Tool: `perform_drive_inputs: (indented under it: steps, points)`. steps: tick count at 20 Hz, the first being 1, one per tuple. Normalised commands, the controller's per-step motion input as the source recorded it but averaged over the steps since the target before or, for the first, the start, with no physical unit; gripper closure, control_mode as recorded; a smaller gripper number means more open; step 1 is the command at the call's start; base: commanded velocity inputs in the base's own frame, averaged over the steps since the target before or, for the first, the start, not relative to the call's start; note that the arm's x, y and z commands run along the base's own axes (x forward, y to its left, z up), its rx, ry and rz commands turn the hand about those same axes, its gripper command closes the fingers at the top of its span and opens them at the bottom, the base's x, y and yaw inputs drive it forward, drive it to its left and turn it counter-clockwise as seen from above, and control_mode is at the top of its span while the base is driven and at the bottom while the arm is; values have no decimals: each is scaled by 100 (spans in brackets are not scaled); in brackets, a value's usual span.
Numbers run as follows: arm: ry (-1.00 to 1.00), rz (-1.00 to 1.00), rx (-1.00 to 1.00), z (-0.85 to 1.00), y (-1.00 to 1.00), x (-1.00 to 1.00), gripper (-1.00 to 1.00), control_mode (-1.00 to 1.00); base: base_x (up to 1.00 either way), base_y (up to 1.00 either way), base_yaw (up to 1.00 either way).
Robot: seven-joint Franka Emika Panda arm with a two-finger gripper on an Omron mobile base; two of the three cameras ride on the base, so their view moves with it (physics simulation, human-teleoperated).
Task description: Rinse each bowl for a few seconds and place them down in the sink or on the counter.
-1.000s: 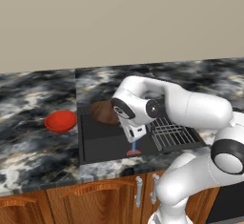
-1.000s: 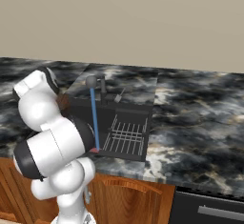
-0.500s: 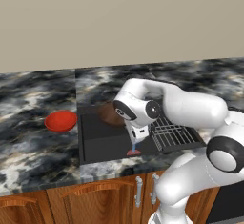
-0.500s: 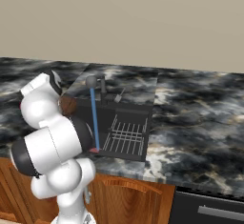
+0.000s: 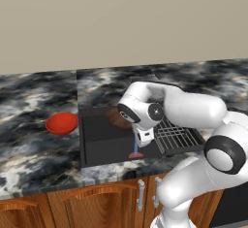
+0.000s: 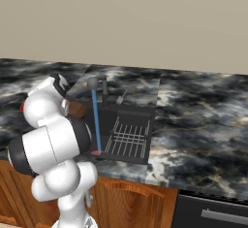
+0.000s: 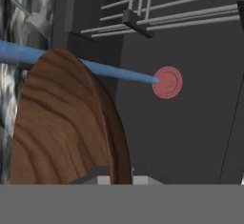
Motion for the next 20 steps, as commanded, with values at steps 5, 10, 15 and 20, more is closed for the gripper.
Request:
perform_drive_inputs:
  steps: [5,10,15,20]
  points:
    - [13,-10,-12,13,-13,12,100,-100,0,0,0]
    - [12,-10,-12,10,-12,14,100,-100,0,0,0]
    - [12,-7,-14,7,0,30,100,-100,0,0,0]
    - [9,-4,-15,4,0,39,100,-100,0,0,0]
